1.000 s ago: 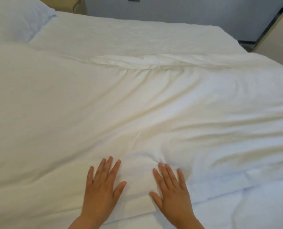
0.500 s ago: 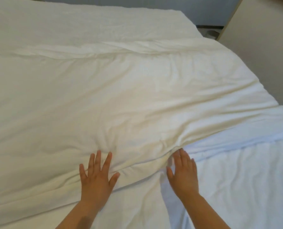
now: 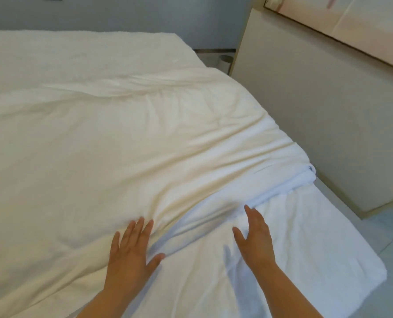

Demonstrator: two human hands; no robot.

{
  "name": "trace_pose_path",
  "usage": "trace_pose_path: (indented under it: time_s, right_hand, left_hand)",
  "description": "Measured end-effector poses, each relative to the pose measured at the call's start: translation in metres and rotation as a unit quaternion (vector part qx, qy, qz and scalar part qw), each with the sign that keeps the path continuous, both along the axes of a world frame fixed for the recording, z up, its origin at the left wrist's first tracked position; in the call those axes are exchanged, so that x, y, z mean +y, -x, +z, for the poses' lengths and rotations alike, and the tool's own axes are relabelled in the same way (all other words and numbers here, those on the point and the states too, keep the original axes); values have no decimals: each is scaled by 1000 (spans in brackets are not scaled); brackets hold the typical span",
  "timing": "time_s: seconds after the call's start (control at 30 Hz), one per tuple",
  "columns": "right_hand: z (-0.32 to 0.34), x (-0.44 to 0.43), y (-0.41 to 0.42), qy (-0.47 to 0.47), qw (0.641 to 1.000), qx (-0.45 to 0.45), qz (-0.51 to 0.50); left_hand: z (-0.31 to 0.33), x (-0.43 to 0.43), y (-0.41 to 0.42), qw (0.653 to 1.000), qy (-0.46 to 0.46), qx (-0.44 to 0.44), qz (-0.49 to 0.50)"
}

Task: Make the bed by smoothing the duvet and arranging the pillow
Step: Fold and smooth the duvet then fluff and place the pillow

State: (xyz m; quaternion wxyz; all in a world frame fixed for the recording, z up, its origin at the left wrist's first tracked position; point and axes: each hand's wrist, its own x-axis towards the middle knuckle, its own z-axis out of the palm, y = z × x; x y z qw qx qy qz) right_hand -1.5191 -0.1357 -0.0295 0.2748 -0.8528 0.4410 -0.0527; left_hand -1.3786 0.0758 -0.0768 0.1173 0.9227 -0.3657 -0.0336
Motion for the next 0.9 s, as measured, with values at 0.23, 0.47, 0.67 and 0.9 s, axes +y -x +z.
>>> trace_pose_path:
  time_s: [0.23, 0.47, 0.67, 0.9]
  right_hand:
    - [-20, -208, 22, 77, 995, -33, 45]
    - [-27, -342, -9, 196, 935, 108, 276]
    - [-21, -372, -24, 225, 929, -77, 283]
    - [-45, -357, 7, 96, 957, -3, 273]
  left_hand:
    - [-7, -218, 20, 994, 81, -69, 11]
    - [0, -341, 34, 992, 24, -122, -2]
    - [39, -351, 36, 981, 79, -176, 21]
    - [-9, -350, 81, 995, -77, 43, 50]
